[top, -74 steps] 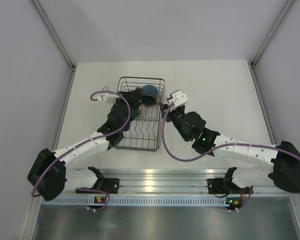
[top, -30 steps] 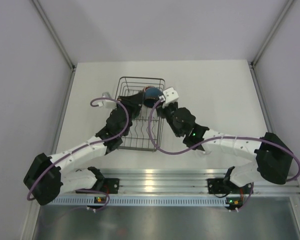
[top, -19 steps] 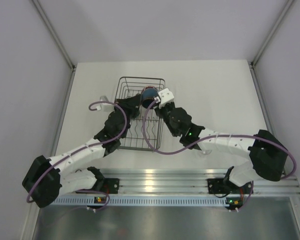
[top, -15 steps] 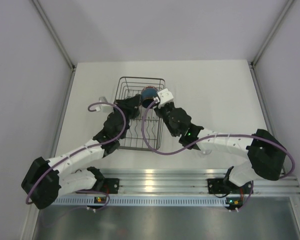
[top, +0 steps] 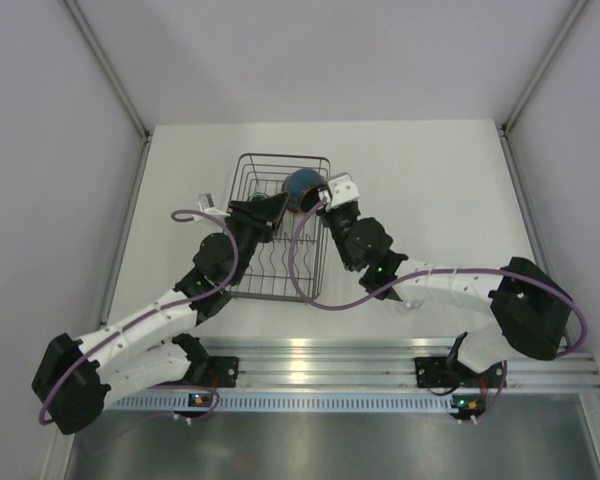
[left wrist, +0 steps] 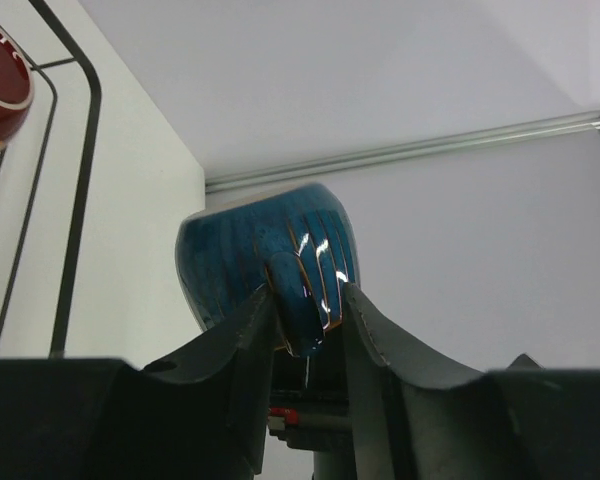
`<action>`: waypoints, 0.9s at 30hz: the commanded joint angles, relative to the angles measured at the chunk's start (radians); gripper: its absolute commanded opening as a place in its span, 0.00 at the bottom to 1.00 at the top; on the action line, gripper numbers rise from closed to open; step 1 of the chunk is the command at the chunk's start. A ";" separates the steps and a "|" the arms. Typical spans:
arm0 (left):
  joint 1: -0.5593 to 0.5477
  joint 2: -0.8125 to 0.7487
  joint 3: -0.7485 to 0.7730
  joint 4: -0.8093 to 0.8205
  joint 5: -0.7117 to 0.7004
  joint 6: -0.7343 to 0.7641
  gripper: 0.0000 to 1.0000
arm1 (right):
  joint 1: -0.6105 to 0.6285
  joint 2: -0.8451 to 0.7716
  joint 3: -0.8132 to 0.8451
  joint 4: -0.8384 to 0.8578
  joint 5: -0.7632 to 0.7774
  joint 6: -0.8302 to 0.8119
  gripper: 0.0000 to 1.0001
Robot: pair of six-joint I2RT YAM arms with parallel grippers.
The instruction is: Load the cups into the dish rack
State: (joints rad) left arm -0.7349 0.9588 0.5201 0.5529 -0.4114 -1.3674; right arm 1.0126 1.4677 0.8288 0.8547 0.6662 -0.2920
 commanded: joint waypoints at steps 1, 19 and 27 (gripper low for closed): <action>-0.004 -0.043 0.003 0.096 0.045 -0.053 0.38 | -0.019 0.003 0.004 0.119 0.027 -0.027 0.00; 0.032 0.024 0.001 0.113 0.120 -0.050 0.00 | -0.019 -0.055 -0.080 0.190 -0.105 -0.024 0.00; 0.046 0.063 -0.017 0.137 0.151 0.089 0.00 | -0.016 -0.058 -0.115 0.220 -0.129 -0.035 0.00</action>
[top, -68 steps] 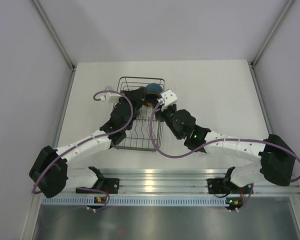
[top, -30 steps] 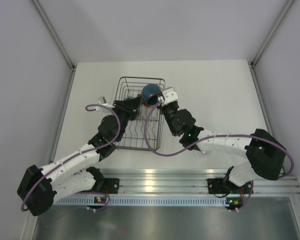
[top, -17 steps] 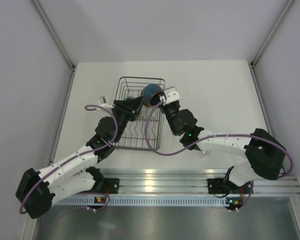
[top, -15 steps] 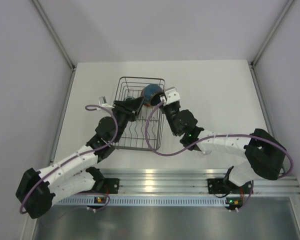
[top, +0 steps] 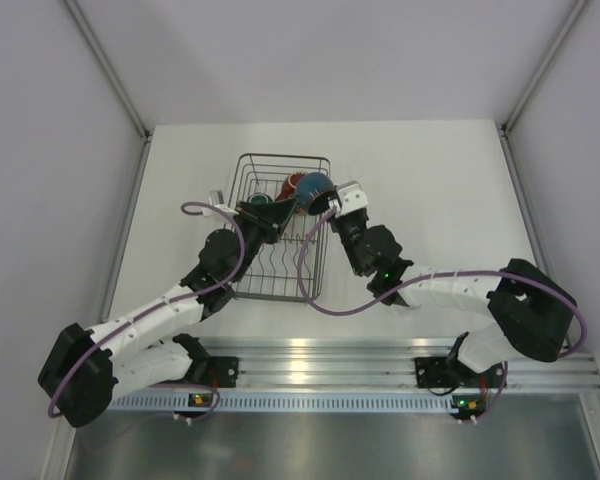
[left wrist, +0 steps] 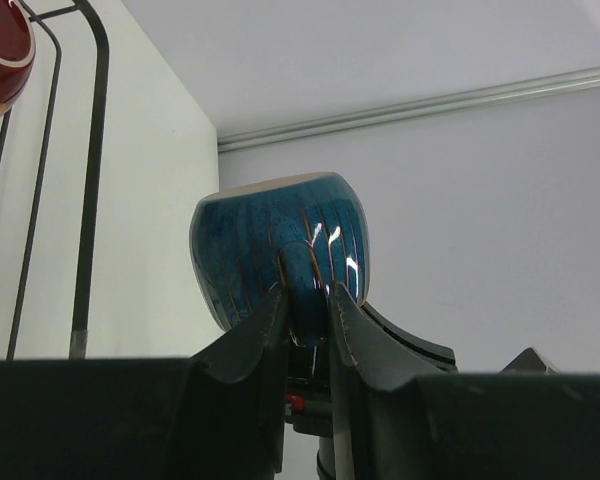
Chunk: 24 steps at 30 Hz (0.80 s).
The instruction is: Load the cups into the dish rack
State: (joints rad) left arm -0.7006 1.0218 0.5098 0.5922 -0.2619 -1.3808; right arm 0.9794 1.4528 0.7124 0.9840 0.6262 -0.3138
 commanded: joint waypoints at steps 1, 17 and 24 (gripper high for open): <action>0.013 -0.006 -0.016 0.097 -0.003 0.111 0.00 | 0.015 -0.036 0.001 0.096 -0.088 -0.013 0.00; 0.015 0.004 -0.182 0.316 -0.082 0.293 0.00 | 0.018 0.133 0.061 0.120 -0.102 0.051 0.24; 0.015 0.087 -0.195 0.457 -0.082 0.382 0.00 | 0.016 0.167 0.064 0.104 -0.103 0.056 0.32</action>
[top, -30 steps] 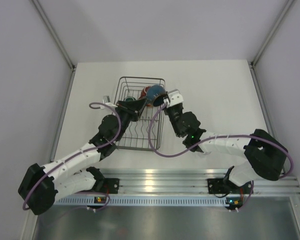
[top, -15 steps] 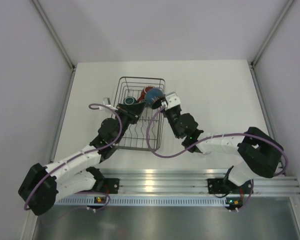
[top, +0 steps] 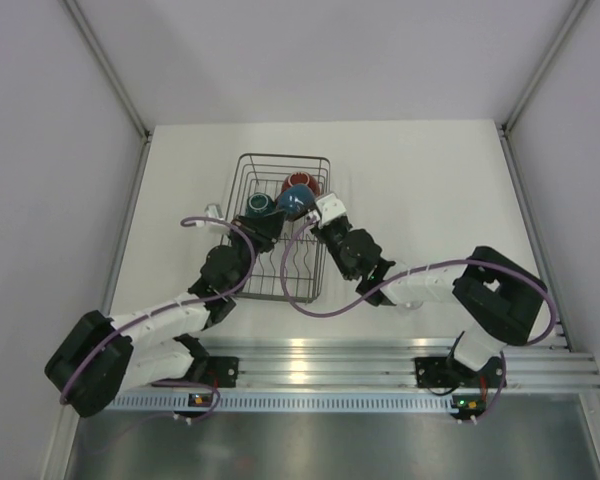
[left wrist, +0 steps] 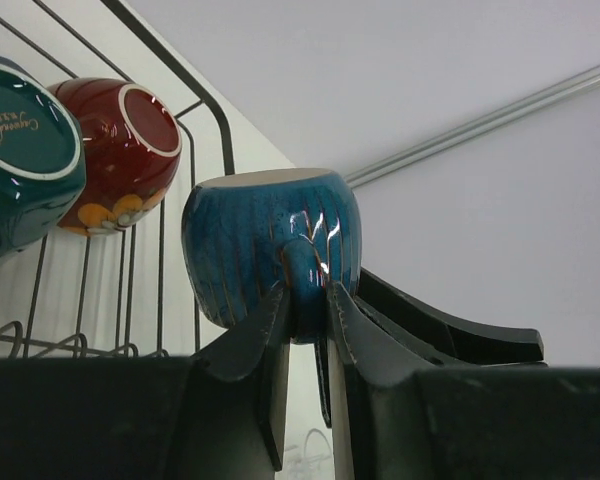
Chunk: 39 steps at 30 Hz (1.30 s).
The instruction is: Load the cups into the dish rack
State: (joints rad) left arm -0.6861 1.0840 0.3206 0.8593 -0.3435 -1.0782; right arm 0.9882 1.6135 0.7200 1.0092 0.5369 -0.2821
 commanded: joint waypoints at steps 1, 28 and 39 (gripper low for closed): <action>0.000 0.034 -0.005 0.202 0.000 0.087 0.00 | 0.007 0.009 0.056 0.077 -0.012 0.026 0.35; 0.000 0.238 0.067 0.431 0.047 0.340 0.00 | 0.010 -0.106 -0.143 0.077 0.021 0.092 0.43; 0.000 0.373 0.141 0.520 0.227 0.581 0.00 | 0.012 -0.135 -0.180 0.078 0.060 0.093 0.43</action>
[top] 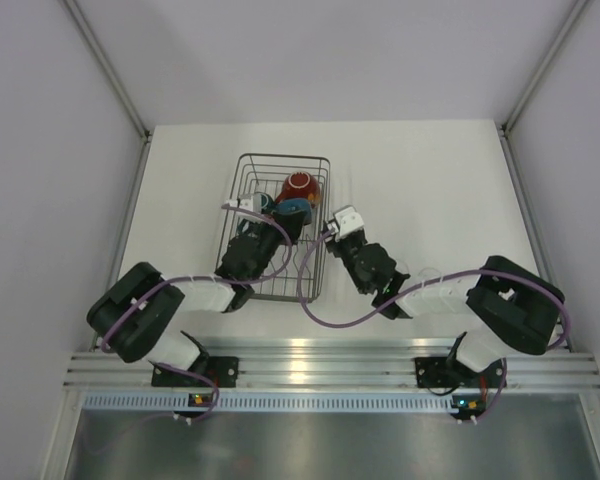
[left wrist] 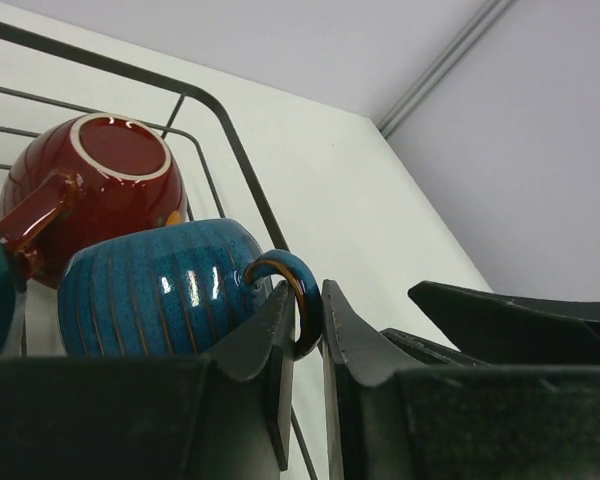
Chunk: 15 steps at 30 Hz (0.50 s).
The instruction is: Load the cups into the dish rack
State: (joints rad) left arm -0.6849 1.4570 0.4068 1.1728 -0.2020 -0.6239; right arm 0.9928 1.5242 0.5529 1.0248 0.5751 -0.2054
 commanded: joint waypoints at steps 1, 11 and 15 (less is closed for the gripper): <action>-0.001 0.012 0.059 0.205 0.099 0.145 0.00 | 0.006 -0.048 -0.016 0.070 0.023 0.017 0.43; -0.002 0.184 0.087 0.283 0.102 0.279 0.00 | 0.006 -0.053 -0.033 0.073 0.029 0.020 0.44; -0.010 0.235 0.083 0.312 0.070 0.309 0.00 | 0.004 -0.049 -0.031 0.072 0.031 0.020 0.44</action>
State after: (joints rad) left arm -0.6880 1.6836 0.4599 1.2270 -0.1204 -0.3809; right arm 0.9928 1.5063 0.5228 1.0271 0.5919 -0.2043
